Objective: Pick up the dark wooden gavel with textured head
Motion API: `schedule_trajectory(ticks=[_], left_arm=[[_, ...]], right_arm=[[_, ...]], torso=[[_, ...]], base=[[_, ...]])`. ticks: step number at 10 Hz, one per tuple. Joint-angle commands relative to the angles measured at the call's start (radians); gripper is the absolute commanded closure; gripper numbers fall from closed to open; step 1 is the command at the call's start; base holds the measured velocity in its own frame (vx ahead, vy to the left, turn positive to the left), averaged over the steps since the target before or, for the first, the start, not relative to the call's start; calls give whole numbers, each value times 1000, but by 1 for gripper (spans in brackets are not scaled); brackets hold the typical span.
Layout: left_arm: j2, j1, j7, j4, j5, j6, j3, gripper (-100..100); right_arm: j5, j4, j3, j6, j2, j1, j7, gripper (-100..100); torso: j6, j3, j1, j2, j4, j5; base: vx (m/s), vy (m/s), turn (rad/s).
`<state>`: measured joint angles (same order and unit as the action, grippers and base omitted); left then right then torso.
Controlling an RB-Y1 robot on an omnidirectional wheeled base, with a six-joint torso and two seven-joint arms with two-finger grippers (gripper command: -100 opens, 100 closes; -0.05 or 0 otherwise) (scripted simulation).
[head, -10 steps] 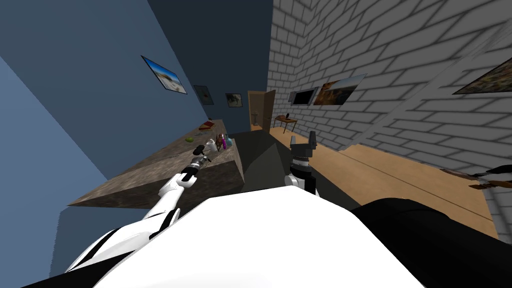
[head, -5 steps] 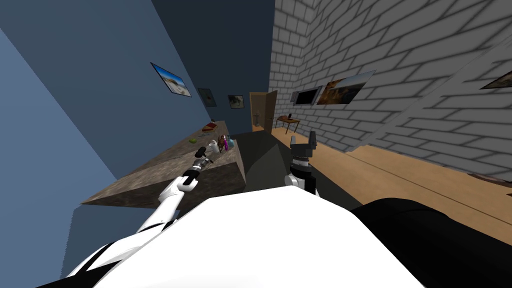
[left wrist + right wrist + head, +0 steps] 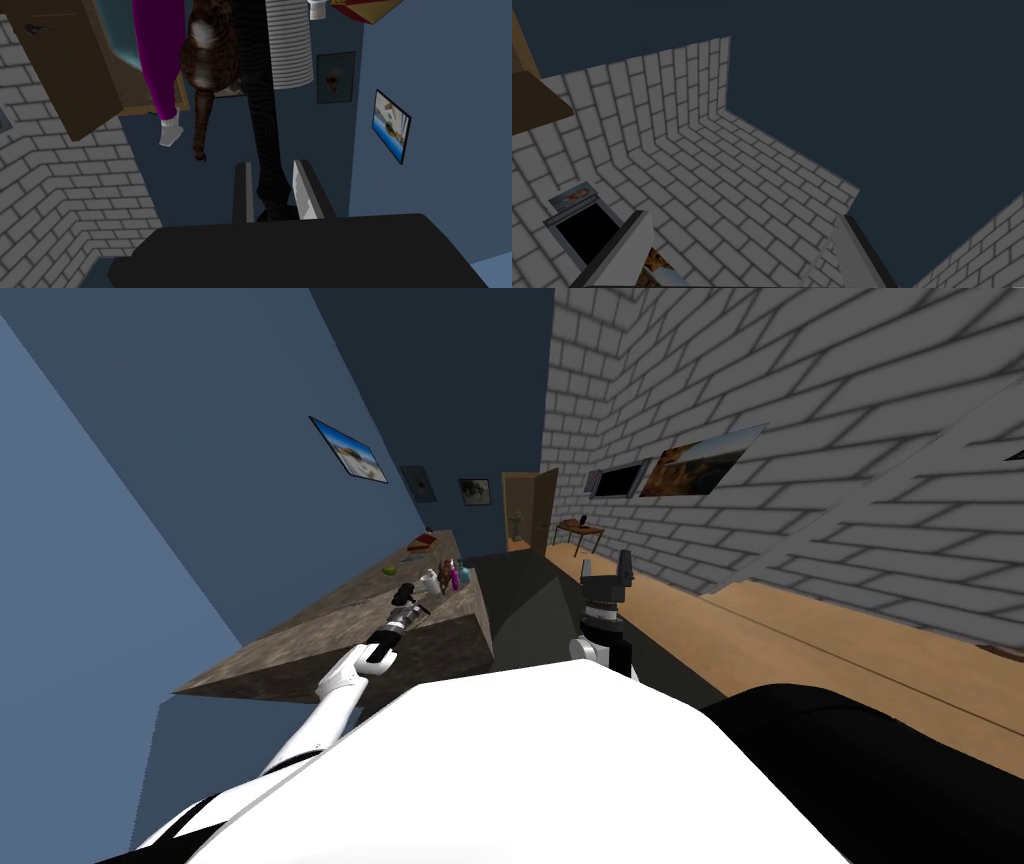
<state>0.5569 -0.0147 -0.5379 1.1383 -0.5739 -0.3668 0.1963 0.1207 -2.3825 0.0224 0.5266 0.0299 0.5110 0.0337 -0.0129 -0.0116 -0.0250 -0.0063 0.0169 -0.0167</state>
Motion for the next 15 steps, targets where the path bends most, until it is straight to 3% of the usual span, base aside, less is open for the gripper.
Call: schedule_trajectory(ticks=[1,4,5,7,9,11,13,14,15], left_arm=[[-19,50,15,50,-15,29,-16,100],[-19,70,15,113,-15,29,-16,100],[-37,114,29,147,-30,53,-30,100],[-37,137,29,212,-30,53,-30,100],[-56,204,42,266,-44,78,-45,100],[-56,204,42,313,-44,78,-45,100],[-75,271,55,380,-58,103,-59,100],[-75,271,55,413,-58,103,-59,100],[-94,320,68,441,-73,127,-73,100]], right_arm=[[0,0,0,0,0,0,0,0],[0,0,0,0,0,0,0,0],[0,0,0,0,0,0,0,0],[0,0,0,0,0,0,0,0],[0,0,0,0,0,0,0,0],[0,0,0,0,0,0,0,0],[0,0,0,0,0,0,0,0],[0,0,0,0,0,0,0,0],[0,0,0,0,0,0,0,0]], torso=[[0,0,0,0,0,0],[0,-2,-3,-3,2,-1],[0,-2,-2,-2,1,-1],[-2,-4,-5,-5,3,-2],[-2,-5,-5,-7,3,-2],[-1,-4,-6,-5,3,-3],[-3,-4,-7,-5,3,-3],[-2,-5,-7,-7,3,-3],[-1,-4,-6,-6,3,-2]], base=[[62,36,110],[39,16,24],[69,36,109],[59,22,50],[85,30,80],[13,12,8],[68,26,100],[41,13,6],[85,50,93]])
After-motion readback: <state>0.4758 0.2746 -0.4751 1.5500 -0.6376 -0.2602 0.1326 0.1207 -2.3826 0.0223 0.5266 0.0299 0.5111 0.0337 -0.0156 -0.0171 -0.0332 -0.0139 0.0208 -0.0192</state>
